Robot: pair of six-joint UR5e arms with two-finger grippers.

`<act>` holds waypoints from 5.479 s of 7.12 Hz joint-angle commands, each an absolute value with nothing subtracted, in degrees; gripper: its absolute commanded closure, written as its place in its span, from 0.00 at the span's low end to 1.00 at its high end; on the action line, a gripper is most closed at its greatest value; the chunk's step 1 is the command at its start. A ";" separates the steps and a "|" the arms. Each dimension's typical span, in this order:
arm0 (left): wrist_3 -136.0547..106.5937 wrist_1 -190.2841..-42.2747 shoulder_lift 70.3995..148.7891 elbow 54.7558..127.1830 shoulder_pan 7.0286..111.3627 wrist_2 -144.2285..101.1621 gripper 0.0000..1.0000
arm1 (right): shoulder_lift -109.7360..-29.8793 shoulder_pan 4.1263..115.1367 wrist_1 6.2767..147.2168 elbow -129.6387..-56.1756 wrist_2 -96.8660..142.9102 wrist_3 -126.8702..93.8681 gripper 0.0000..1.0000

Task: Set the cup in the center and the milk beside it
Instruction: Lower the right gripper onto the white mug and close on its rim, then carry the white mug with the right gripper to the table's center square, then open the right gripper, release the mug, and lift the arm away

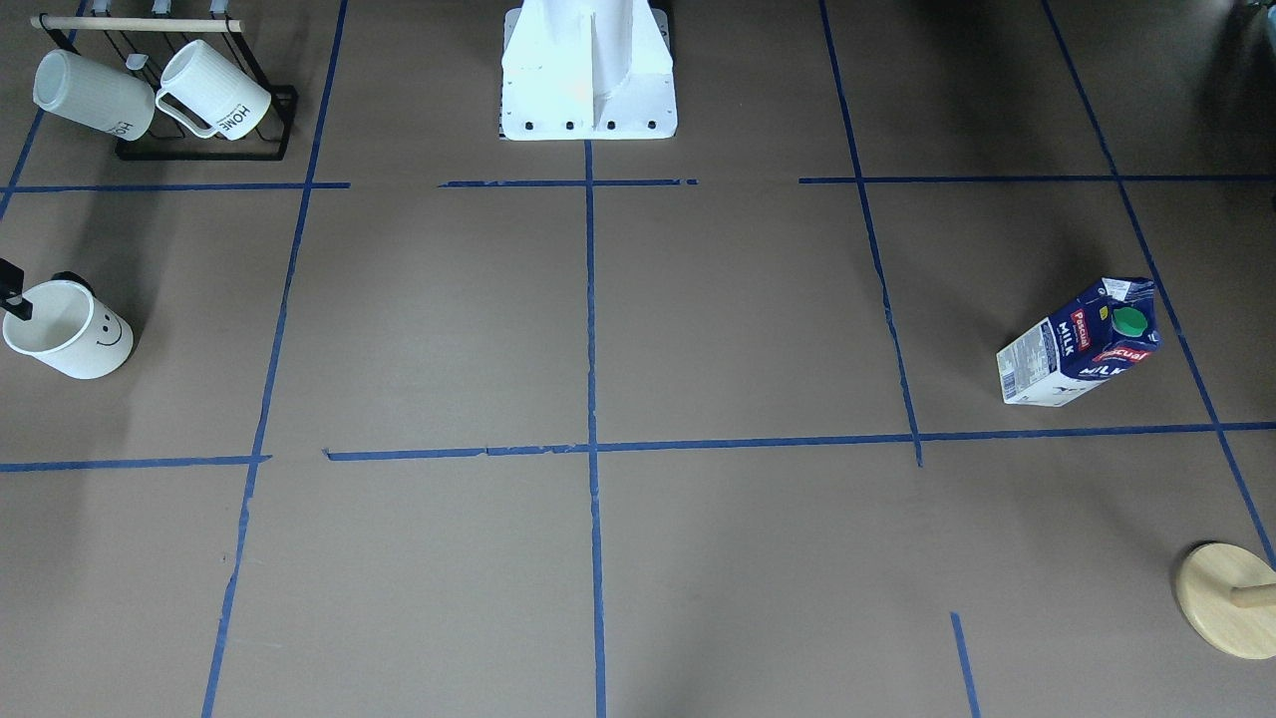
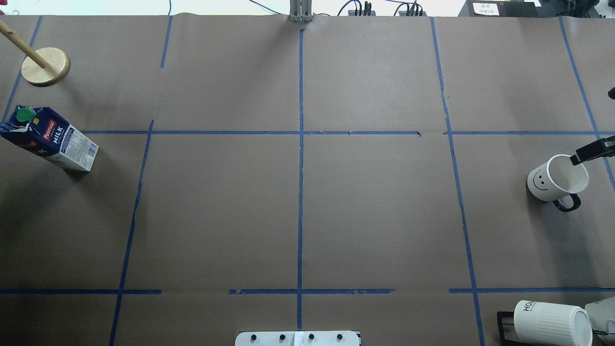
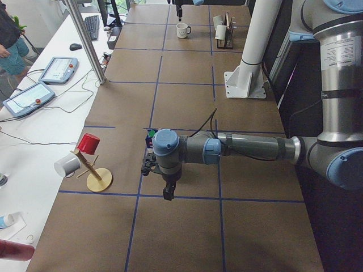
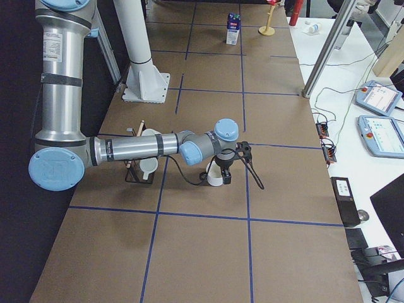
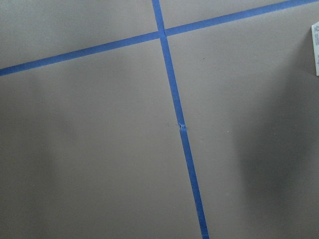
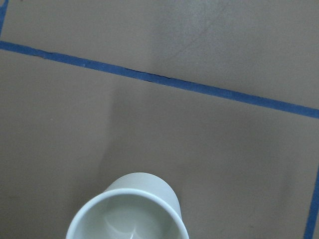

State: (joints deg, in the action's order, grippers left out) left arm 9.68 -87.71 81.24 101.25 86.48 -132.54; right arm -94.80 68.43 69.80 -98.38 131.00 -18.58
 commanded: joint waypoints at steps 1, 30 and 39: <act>9.76 -87.71 81.21 101.25 86.48 -132.54 0.00 | -94.75 66.98 63.23 -93.28 130.87 -18.72 0.01; 9.58 -95.10 84.46 99.49 86.31 -132.63 0.00 | -43.33 36.91 85.43 -78.13 114.52 -73.66 0.00; 9.58 -95.10 85.95 98.61 86.31 -132.80 0.00 | -61.57 70.26 103.98 -92.64 127.33 -15.84 0.00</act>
State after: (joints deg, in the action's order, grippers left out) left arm 9.79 -95.09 85.68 98.16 86.31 -132.75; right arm -56.04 64.18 103.64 -91.54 125.35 -28.59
